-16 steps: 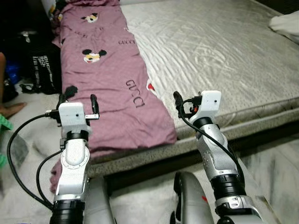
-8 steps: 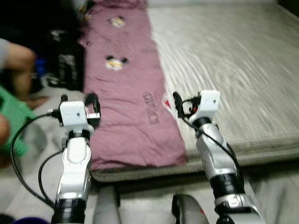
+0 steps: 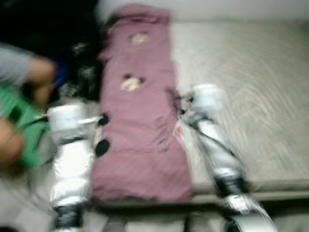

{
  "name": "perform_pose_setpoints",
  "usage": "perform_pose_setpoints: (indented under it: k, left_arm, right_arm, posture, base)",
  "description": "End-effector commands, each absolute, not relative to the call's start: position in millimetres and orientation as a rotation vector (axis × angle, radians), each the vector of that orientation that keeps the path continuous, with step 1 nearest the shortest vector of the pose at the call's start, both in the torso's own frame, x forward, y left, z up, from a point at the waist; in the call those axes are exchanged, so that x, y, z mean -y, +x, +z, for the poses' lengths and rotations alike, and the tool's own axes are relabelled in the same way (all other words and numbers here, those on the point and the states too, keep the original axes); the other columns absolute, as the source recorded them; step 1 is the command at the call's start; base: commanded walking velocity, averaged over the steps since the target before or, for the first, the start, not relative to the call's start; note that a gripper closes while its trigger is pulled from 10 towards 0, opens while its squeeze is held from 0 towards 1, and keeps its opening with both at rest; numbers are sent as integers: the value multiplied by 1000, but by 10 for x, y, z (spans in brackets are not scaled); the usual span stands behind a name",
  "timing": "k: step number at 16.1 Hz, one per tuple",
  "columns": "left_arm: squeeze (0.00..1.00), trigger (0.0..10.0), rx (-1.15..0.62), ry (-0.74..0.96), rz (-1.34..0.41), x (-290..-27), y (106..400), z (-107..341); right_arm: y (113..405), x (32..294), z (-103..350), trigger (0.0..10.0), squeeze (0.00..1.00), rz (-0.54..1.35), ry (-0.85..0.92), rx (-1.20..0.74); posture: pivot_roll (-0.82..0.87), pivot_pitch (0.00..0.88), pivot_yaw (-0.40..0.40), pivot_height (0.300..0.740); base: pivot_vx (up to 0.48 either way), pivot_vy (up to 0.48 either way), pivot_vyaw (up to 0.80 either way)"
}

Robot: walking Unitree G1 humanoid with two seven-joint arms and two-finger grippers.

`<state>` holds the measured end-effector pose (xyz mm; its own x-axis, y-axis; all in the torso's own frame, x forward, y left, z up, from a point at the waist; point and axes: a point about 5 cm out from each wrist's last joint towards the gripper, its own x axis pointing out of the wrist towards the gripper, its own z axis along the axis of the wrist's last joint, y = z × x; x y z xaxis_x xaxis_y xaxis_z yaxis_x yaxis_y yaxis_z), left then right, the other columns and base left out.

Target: Clean up the room

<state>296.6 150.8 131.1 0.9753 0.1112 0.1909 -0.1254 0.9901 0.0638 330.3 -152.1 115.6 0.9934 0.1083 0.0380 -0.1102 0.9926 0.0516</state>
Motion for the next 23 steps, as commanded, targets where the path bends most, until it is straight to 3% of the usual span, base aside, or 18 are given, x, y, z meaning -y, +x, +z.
perform_pose_setpoints:
  k: [1, 23]
  left_arm:
    - [0, 10000, 145, 122, 179, -1736, 2919, 1231]
    - [0, 10000, 120, 72, 133, -1614, 2971, 1225]
  right_arm:
    - [3342, 1284, 1222, 10000, 0, 167, 80, 56]
    - [3364, 1252, 1139, 10000, 0, 149, 70, 33]
  posture:
    - [-64, 0, 4, 740]
    - [-61, 0, 0, 740]
  base:
    - [0, 0, 0]
    - [0, 0, 0]
